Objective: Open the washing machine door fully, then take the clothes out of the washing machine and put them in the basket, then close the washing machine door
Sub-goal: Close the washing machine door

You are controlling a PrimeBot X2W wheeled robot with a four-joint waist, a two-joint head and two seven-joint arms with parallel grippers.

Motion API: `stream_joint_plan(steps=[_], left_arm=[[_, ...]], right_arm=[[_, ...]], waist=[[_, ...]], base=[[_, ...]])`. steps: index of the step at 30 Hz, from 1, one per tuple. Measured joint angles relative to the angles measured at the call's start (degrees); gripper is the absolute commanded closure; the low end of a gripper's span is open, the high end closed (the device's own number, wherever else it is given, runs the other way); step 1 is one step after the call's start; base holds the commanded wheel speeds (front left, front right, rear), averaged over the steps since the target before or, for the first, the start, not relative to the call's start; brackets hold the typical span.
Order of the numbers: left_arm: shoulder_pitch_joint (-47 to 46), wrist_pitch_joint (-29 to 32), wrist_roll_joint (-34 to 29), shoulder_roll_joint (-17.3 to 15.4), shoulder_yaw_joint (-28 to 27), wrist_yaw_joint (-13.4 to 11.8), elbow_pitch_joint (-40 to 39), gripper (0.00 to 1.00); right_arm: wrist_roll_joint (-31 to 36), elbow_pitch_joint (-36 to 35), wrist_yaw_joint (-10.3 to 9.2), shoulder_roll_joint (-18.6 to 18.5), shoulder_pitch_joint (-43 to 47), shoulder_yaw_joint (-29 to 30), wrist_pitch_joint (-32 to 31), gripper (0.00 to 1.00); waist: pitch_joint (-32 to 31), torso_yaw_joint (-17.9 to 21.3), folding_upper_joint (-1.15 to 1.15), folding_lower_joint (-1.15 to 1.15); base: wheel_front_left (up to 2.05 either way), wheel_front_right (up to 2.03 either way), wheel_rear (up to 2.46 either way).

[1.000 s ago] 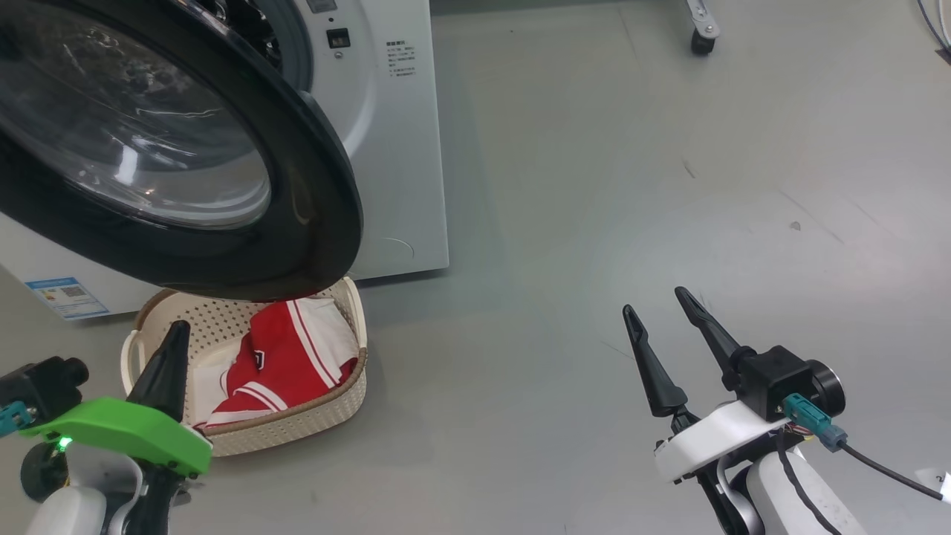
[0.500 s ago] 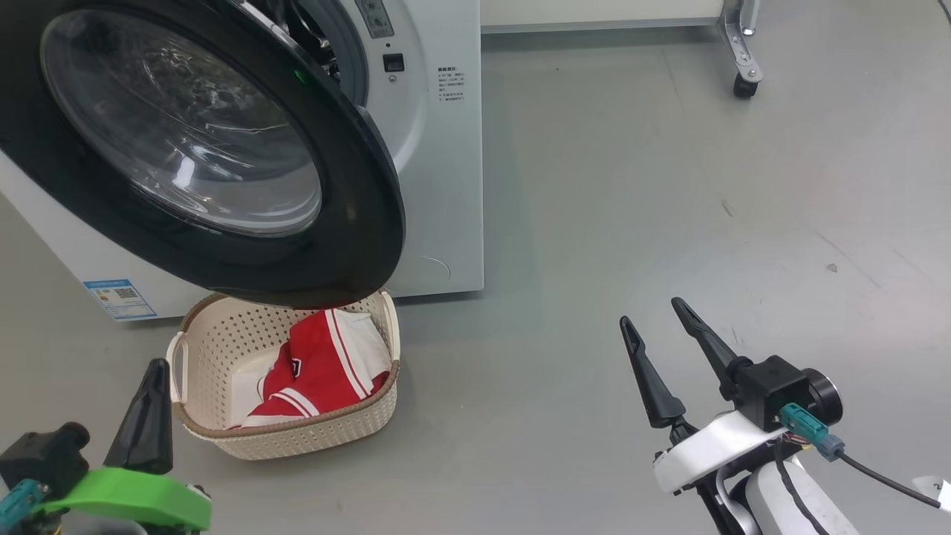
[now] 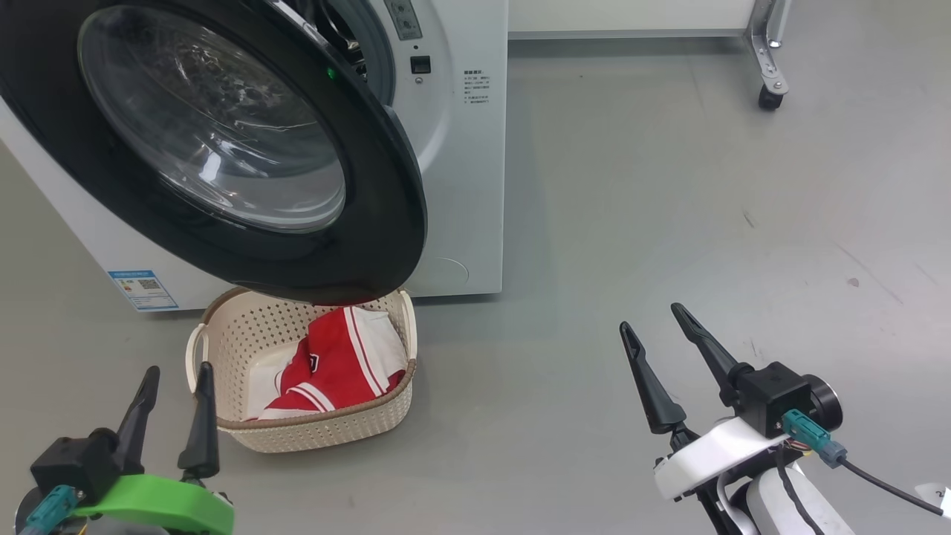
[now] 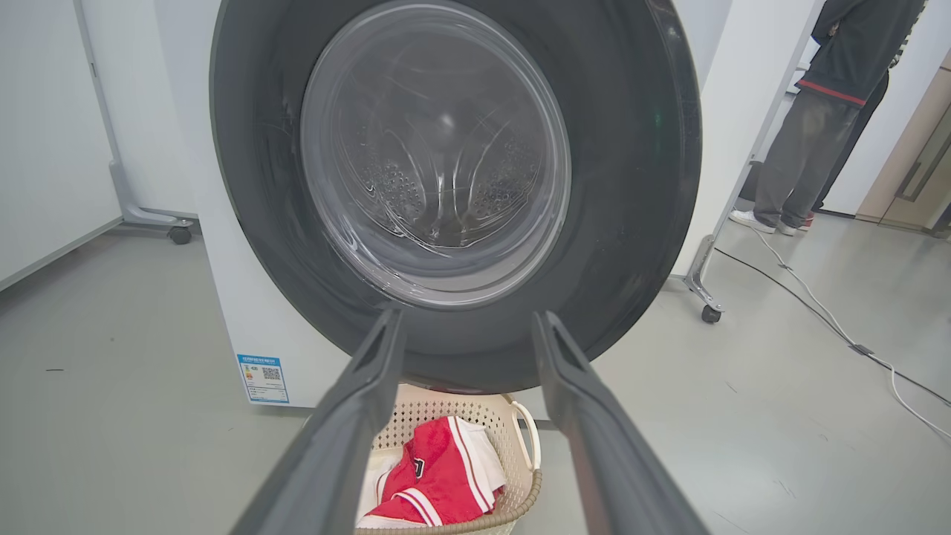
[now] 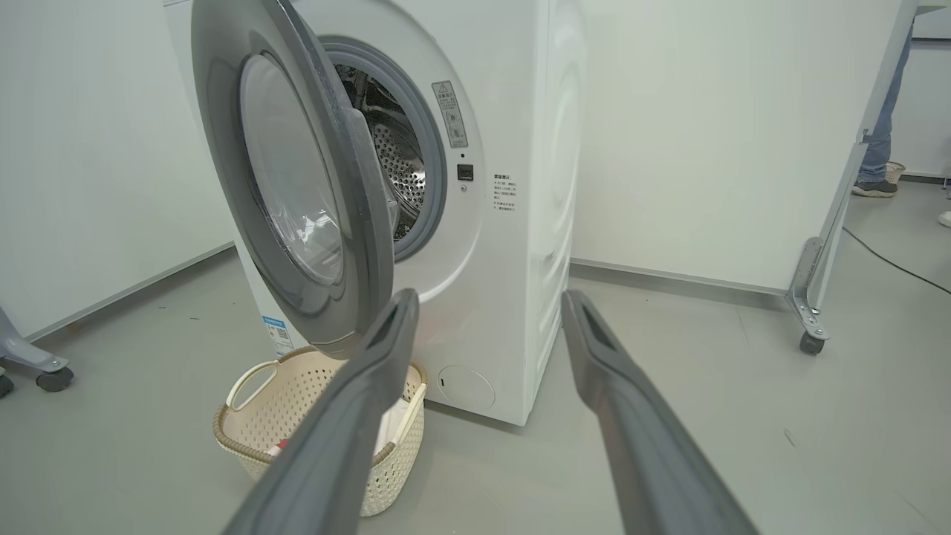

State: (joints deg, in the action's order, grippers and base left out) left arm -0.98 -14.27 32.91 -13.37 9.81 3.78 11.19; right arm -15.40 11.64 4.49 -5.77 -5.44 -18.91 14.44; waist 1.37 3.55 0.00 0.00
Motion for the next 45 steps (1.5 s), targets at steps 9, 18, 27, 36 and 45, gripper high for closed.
stream_joint_plan(steps=[9,18,27,36,45], left_arm=[[0.1,0.0,-1.9,0.9,-0.5,-0.5,-0.5,0.00],[0.2,0.0,-3.8,1.8,-1.6,-0.5,-2.2,0.00],[0.6,0.0,-4.9,2.8,-2.0,-0.4,-2.3,0.00],[1.7,-0.2,-5.9,3.2,-1.9,0.1,-1.5,0.00],[1.8,-0.2,-6.5,3.6,-2.2,0.6,-1.3,0.00]], right_arm=[[0.0,-0.1,0.15,0.3,0.1,-0.4,0.0,0.00],[0.5,-0.1,0.21,0.4,0.1,-0.3,0.0,0.00],[0.5,-0.1,0.51,0.6,0.1,-0.2,0.0,0.00],[0.6,-0.7,-2.15,1.4,0.1,3.4,0.0,0.00],[0.6,-0.7,-4.65,2.0,0.1,5.3,0.0,0.00]], waist=[[0.2,-0.9,0.00,0.00],[0.7,-1.1,0.00,0.00],[1.1,-1.2,0.00,0.00],[1.0,-1.1,0.00,0.00],[1.0,-0.9,0.00,0.00]], base=[[0.00,0.00,0.00],[0.00,0.00,0.00],[0.00,0.00,0.00],[0.00,0.00,0.00],[0.00,0.00,0.00]])
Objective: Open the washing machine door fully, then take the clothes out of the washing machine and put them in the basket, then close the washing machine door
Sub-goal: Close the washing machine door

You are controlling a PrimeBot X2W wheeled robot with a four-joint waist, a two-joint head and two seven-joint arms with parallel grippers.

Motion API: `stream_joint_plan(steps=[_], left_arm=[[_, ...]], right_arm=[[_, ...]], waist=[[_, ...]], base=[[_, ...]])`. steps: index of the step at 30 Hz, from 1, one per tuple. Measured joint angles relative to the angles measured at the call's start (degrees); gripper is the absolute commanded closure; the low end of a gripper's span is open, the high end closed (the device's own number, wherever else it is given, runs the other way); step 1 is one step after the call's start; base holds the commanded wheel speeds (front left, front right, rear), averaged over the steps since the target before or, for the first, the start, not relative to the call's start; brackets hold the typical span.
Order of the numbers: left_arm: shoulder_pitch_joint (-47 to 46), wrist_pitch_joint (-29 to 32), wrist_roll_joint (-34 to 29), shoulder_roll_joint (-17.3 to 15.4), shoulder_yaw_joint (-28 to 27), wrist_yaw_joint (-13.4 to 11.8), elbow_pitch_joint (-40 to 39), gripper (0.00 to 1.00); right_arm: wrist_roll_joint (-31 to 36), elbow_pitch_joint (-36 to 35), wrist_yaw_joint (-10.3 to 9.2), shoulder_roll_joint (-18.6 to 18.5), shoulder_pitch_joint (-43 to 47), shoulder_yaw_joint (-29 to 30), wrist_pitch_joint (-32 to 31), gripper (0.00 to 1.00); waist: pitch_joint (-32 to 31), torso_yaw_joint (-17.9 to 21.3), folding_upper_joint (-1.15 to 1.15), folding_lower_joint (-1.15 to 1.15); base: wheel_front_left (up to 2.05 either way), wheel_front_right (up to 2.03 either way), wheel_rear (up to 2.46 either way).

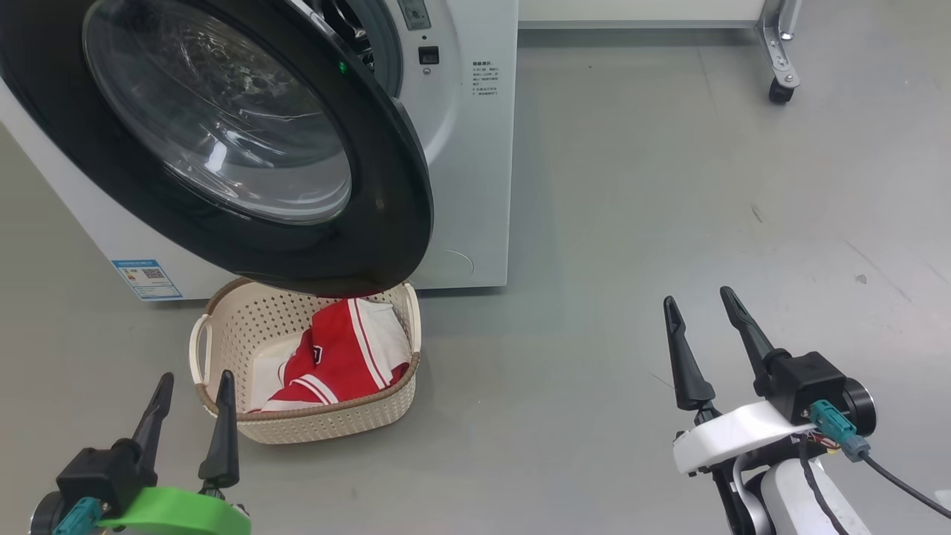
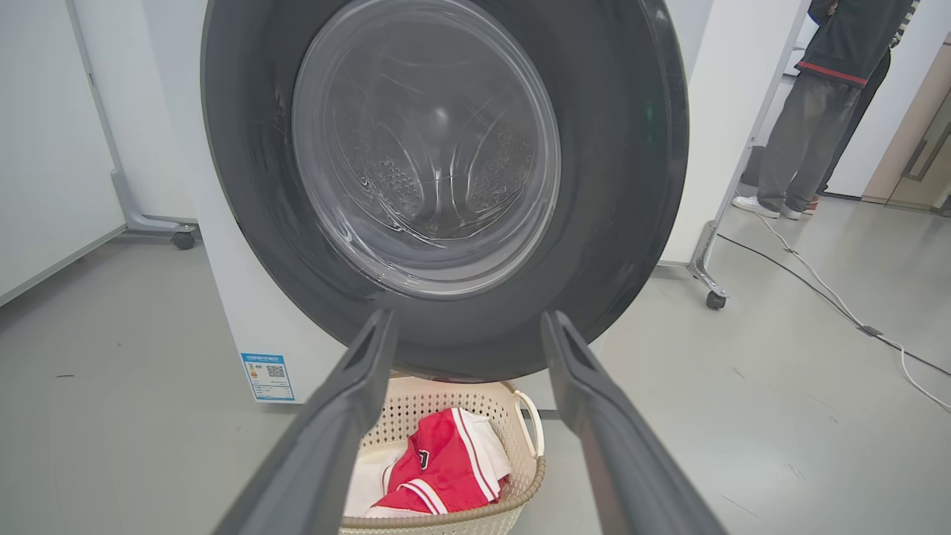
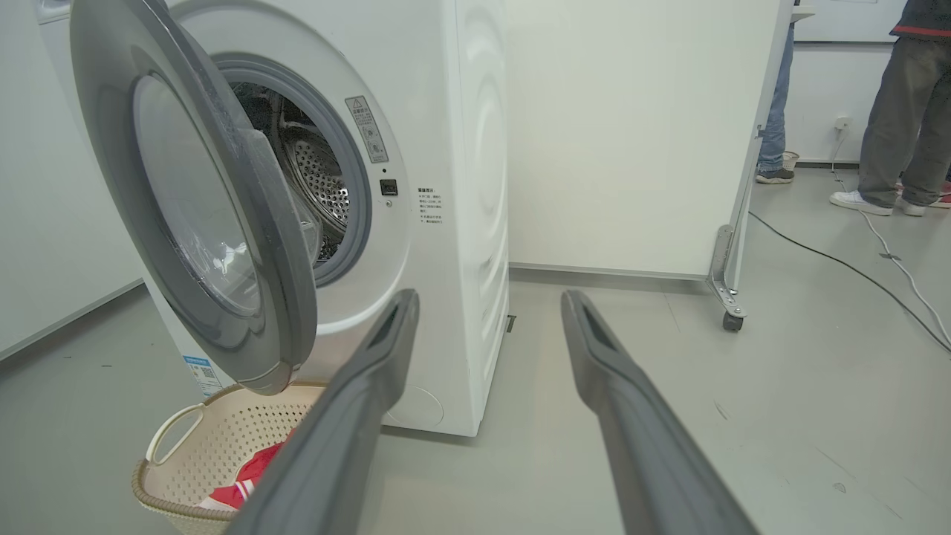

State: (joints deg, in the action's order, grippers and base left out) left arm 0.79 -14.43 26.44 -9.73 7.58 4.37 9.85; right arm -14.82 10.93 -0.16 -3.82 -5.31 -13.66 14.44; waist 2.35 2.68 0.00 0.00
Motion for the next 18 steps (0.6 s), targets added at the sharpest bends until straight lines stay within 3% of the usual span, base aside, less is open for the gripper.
stream_joint_plan(steps=[18], left_arm=[[0.1,0.0,-1.0,0.8,-0.4,0.7,0.9,0.00]], right_arm=[[0.5,0.0,0.02,0.3,0.4,-1.1,0.0,0.00]], waist=[[-0.6,0.1,0.00,0.00]], base=[[0.00,0.00,0.00]])
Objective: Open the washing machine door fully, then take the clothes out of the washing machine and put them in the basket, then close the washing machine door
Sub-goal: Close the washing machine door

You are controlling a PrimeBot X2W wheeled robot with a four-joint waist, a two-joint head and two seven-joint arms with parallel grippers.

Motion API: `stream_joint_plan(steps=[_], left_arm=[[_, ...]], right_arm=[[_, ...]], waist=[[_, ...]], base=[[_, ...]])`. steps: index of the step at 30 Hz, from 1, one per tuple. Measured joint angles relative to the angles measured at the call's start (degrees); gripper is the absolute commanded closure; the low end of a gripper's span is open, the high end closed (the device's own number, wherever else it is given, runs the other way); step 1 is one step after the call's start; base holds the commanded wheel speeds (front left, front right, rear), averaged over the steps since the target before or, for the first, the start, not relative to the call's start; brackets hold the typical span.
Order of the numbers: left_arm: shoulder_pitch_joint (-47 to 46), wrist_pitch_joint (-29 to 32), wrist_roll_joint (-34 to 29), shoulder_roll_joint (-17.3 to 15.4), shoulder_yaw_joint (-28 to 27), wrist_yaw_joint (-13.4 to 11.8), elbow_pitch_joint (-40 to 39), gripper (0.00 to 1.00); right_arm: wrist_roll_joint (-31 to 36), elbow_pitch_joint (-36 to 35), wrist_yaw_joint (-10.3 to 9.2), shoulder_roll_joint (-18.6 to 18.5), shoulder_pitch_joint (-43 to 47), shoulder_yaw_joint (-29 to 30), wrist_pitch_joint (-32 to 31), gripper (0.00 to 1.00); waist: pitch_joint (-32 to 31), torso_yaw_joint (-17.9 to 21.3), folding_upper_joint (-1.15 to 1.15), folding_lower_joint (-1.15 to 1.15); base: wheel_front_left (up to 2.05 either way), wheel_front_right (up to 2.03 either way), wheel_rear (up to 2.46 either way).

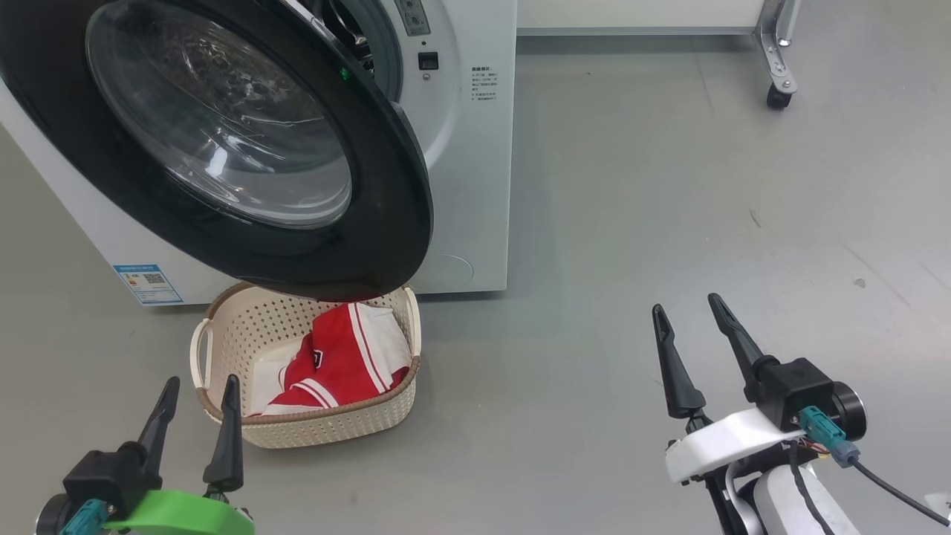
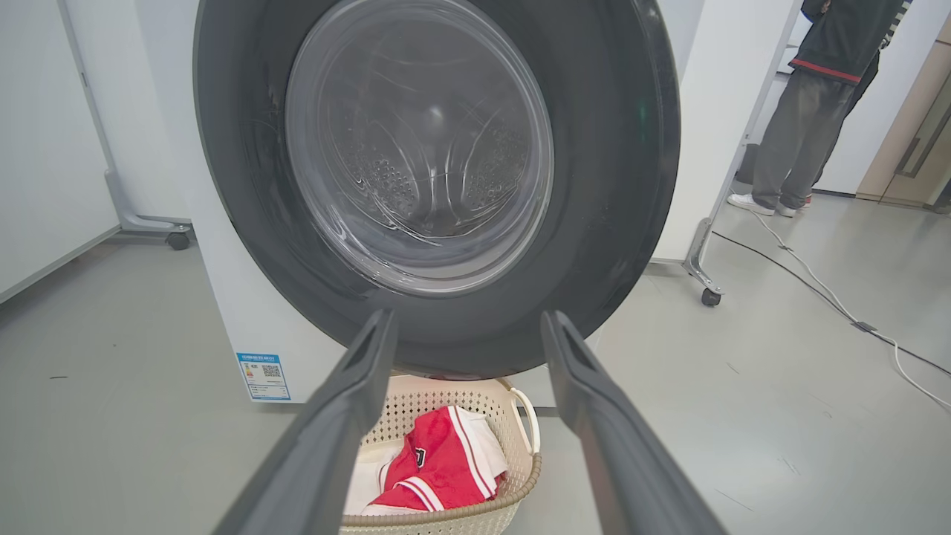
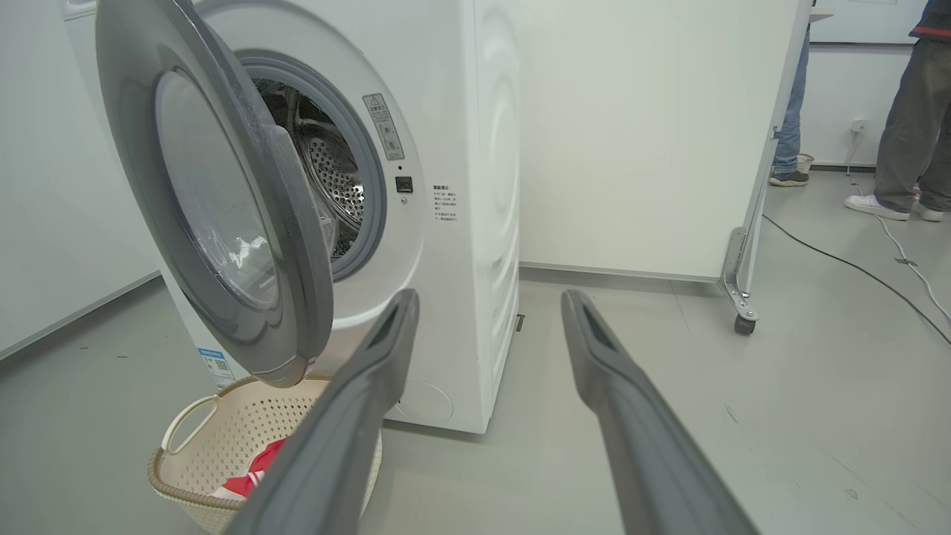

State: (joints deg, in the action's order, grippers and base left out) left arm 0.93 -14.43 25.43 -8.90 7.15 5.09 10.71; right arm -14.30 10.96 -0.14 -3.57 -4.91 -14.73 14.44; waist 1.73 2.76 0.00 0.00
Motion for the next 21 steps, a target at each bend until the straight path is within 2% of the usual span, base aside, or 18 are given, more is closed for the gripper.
stream_joint_plan(steps=[9,10,11,15,21], left_arm=[[0.0,0.0,-0.3,0.3,-0.2,0.2,-0.1,0.00],[0.0,0.0,-0.3,0.3,-0.1,0.3,-0.1,0.00],[0.0,0.0,-0.3,0.4,-0.1,0.3,-0.1,0.00],[-0.1,0.0,-0.3,0.8,0.4,0.6,-0.2,0.00],[-1.1,0.0,-0.4,1.2,1.2,0.7,-1.0,0.00]], right_arm=[[0.3,-1.1,0.09,0.0,0.5,-0.2,0.0,0.00],[0.3,-1.4,0.63,0.0,0.5,-0.2,0.0,0.55],[0.3,-1.5,1.11,0.0,0.4,-0.5,0.0,1.00],[0.7,-1.6,2.75,-0.2,0.3,-2.0,0.0,1.00],[4.5,-2.2,4.86,-2.8,-4.0,-6.0,0.0,1.00]], waist=[[0.5,-0.1,0.00,0.00],[0.7,-0.2,0.00,0.00],[1.0,-0.2,0.00,0.00],[2.2,-0.7,0.00,0.00],[4.8,-2.3,0.00,0.00]], base=[[0.00,0.00,0.00],[0.00,0.00,0.00],[0.00,0.00,0.00],[0.00,0.00,0.00],[0.00,0.00,0.00]])
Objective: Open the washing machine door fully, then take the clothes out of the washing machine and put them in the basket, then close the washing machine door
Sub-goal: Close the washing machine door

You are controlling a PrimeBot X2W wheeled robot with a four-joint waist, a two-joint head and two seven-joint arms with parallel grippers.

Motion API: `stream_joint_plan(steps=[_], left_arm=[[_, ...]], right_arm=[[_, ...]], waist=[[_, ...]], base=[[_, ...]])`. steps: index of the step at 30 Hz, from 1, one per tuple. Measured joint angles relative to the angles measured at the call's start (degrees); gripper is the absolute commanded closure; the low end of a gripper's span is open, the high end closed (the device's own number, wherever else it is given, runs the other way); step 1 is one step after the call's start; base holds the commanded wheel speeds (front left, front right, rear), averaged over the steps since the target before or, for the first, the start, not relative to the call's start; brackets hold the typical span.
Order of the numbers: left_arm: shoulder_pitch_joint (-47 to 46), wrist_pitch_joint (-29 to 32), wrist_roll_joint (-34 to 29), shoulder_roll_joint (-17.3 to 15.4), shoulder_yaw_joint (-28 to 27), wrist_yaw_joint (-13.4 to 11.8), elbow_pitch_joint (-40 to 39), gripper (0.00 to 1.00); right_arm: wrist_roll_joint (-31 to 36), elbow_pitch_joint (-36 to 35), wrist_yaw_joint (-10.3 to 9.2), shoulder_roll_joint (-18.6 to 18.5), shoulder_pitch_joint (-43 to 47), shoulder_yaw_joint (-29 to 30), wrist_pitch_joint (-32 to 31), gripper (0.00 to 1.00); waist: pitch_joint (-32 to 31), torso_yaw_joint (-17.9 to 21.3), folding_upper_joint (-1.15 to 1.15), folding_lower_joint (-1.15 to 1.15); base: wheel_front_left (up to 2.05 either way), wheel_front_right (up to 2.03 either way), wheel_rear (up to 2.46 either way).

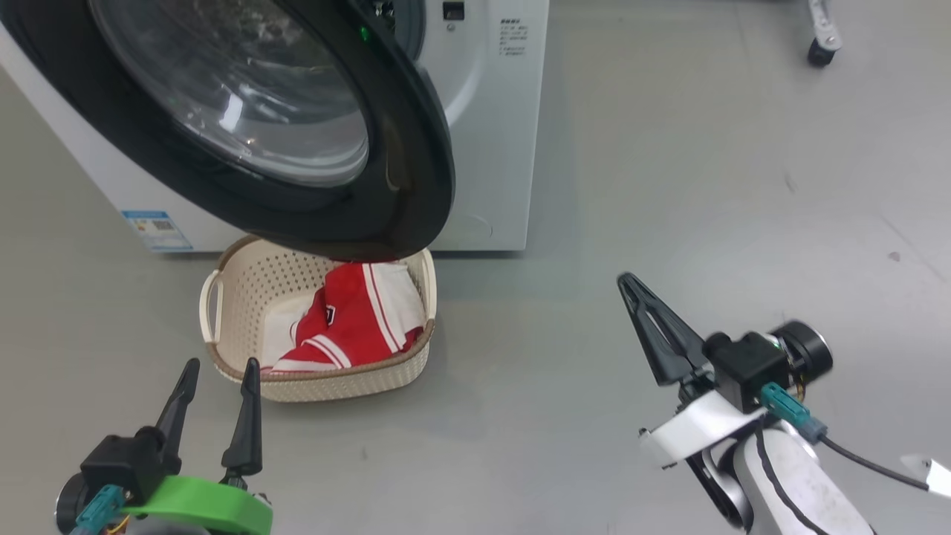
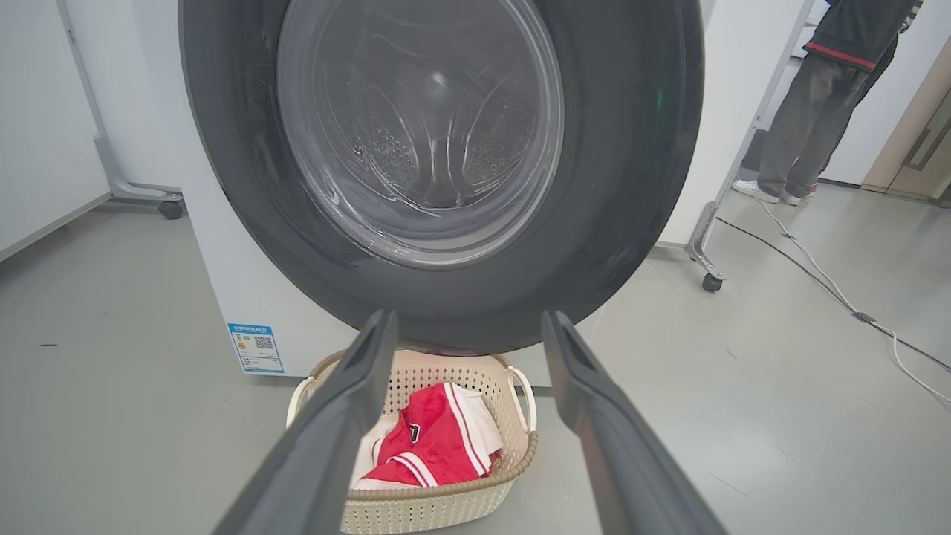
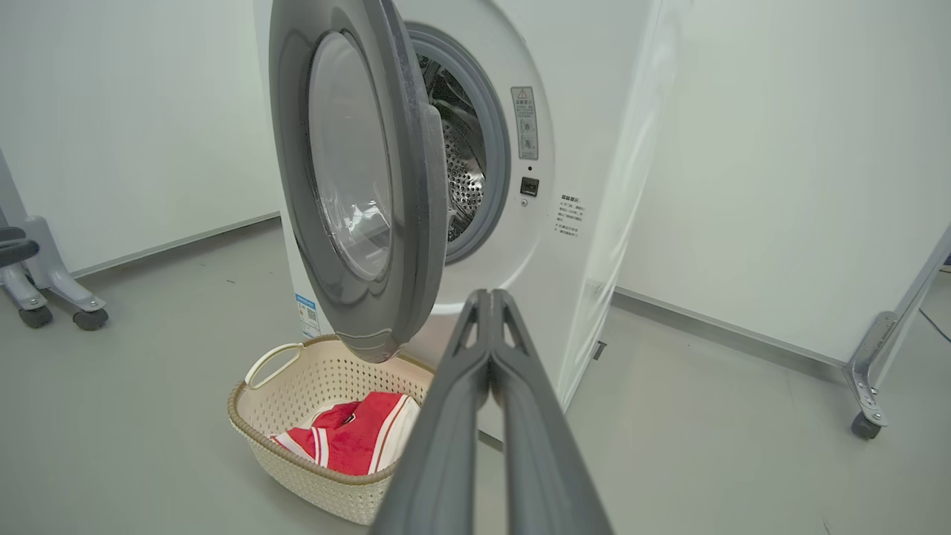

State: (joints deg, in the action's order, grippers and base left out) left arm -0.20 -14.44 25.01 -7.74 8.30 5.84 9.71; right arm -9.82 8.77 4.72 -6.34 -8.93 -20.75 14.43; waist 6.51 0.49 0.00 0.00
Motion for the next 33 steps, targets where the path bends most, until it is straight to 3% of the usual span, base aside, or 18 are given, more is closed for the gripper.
stream_joint_plan(steps=[14,23,33], left_arm=[[-7.0,0.0,-0.4,1.9,2.3,0.5,-0.9,0.00],[-10.9,0.0,-0.4,3.6,3.6,1.0,0.8,0.00],[-12.9,0.0,-0.3,4.1,2.6,1.0,1.9,0.00]], right_arm=[[4.2,1.1,2.20,-3.4,-17.3,-5.7,-4.4,1.00],[3.8,5.0,2.27,-6.2,-25.0,-6.2,-5.8,1.00],[1.7,9.5,2.29,-7.0,-31.0,-9.4,-5.9,1.00]], waist=[[8.8,-6.9,0.00,0.00],[14.0,-13.4,0.00,0.00],[18.9,-18.8,0.00,0.00]], base=[[0.00,0.00,0.00],[0.00,0.00,0.00],[0.00,0.00,0.00]])
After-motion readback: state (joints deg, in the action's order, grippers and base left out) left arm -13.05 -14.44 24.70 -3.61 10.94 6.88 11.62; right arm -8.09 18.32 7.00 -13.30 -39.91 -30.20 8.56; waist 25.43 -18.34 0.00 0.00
